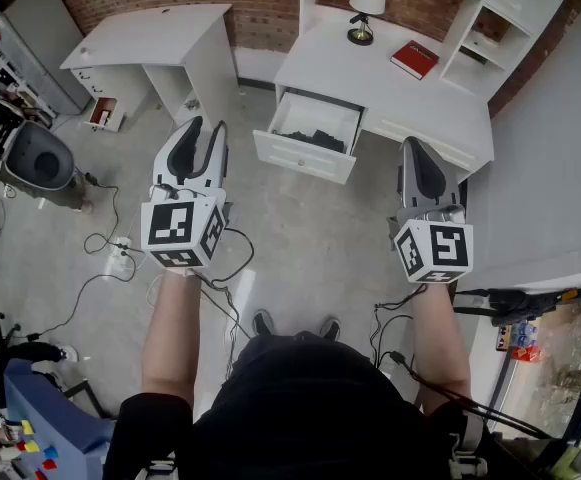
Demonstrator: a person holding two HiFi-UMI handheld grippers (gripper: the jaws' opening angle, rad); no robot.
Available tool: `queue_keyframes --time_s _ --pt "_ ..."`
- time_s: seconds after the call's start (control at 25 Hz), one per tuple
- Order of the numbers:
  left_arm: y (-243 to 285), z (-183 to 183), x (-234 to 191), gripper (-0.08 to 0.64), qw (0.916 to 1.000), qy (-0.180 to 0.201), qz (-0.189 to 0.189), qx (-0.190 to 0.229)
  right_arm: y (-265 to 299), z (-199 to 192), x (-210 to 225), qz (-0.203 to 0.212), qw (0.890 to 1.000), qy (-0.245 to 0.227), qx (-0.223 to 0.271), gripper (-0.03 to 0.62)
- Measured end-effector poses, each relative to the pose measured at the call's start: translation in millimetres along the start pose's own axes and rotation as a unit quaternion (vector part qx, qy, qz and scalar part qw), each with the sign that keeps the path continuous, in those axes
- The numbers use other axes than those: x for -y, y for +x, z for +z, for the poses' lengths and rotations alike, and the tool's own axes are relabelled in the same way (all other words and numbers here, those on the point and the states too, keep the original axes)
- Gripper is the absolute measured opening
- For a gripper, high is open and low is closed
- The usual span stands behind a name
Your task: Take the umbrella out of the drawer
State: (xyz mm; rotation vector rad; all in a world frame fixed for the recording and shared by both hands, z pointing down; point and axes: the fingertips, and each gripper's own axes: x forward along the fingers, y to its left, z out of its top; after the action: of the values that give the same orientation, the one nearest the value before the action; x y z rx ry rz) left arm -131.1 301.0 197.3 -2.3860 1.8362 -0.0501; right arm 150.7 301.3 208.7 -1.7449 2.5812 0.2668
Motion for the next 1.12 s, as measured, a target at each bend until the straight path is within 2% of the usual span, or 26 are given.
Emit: queue_keyframes --time_s 0.44,0.64,0.68,0.76,0.84,0.92,1.12 --pt "-2 7 56 0.129 0.9998 -0.011 0.013 0.006 -28 -7 43 0.019 1.0 0.006 0.006 0.0" --pt "-16 16 82 0.129 0.9985 -0.034 0.029 0.031 -49 -8 82 0.015 0.999 0.022 0.02 0.0" --pt "-20 18 85 0.129 0.9982 -0.034 0.033 0.036 -52 -7 88 0.017 0.999 0.022 0.022 0.012" --pt "-28 21 92 0.144 0.998 -0.034 0.036 0.04 -62 -7 99 0.025 0.999 0.023 0.021 0.086" --pt "-36 22 99 0.212 0.9977 -0.041 0.037 0.038 -70 -9 107 0.03 0.999 0.024 0.018 0.141" --pt "-41 20 106 0.246 0.9975 -0.049 0.039 0.033 -76 -12 113 0.035 0.999 0.027 0.016 0.194" --pt "-49 3 116 0.261 0.9979 -0.048 0.044 0.001 -81 -27 115 0.052 0.998 0.047 0.006 0.202"
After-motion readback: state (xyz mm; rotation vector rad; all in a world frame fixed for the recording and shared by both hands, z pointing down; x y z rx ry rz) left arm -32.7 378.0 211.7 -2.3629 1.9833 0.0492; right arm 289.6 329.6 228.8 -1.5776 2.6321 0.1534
